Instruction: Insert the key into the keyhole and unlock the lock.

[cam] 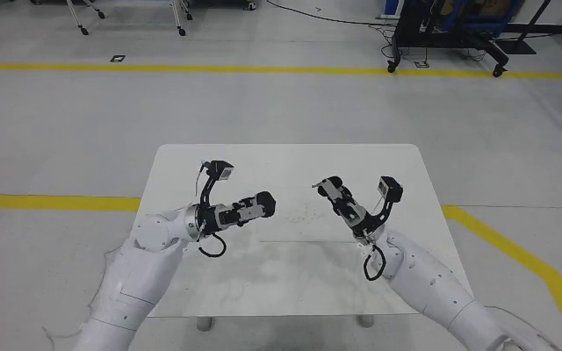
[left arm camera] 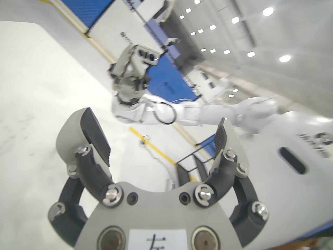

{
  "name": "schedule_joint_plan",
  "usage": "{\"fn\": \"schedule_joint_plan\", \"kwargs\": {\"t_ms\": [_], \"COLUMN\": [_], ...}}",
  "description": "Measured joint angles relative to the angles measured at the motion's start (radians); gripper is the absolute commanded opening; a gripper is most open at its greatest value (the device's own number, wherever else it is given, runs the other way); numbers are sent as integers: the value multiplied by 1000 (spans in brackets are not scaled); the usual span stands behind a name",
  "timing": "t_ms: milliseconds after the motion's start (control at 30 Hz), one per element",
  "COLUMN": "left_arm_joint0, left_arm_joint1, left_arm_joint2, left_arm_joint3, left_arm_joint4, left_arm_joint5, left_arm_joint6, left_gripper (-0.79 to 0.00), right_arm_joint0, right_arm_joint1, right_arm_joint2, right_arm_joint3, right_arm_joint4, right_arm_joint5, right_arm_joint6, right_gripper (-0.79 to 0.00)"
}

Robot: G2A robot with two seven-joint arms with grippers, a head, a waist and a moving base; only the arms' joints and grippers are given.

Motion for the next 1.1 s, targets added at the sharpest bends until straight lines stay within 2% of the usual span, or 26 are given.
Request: {"fn": "schedule_joint_plan", "kwargs": {"t_ms": [67, 133, 333, 500, 533, 567, 667, 700, 767, 900, 1100], "left_arm_joint0": [-66, -98, -146, -184, -191, -197, -214, -219, -230, -248, -275], "left_arm_joint1": [-8, -13, -10, -8, -7, -6, -3, -2, 0, 4, 6], "left_arm_joint2": [40, 88, 165, 214, 226, 235, 260, 267, 282, 309, 347], "left_arm_joint3": [54, 69, 139, 191, 195, 200, 215, 219, 226, 239, 271], "left_arm_joint4": [-126, -147, 122, 154, 154, 153, 145, 140, 130, 118, 108], "left_arm_joint5": [2, -32, -97, -126, -130, -133, -141, -143, -145, -156, -178], "left_arm_joint6": [-15, 31, 100, 130, 133, 136, 145, 146, 149, 159, 181], "left_gripper": [0, 0, 0, 0, -28, -99, -219, -237, -351, -425, -456], "right_arm_joint0": [15, 25, 40, 46, 49, 51, 62, 65, 71, 79, 82], "right_arm_joint1": [-7, -11, -19, -19, -22, -24, -36, -40, -49, -64, -78], "right_arm_joint2": [-24, -37, -45, -23, -22, -23, -32, -34, -38, -41, -23], "right_arm_joint3": [9, 18, 1, 0, 6, 12, 28, 33, 45, 65, 85], "right_arm_joint4": [128, 238, 492, 614, 625, 630, 644, 648, 656, 669, 679], "right_arm_joint5": [0, 0, 0, 0, 0, 1, 20, 28, 42, 57, 51], "right_arm_joint6": [97, 182, 405, 558, 587, 606, 654, 663, 683, 718, 750], "right_gripper": [-785, -785, -785, -785, -785, -785, -785, -785, -785, -785, -785]}}
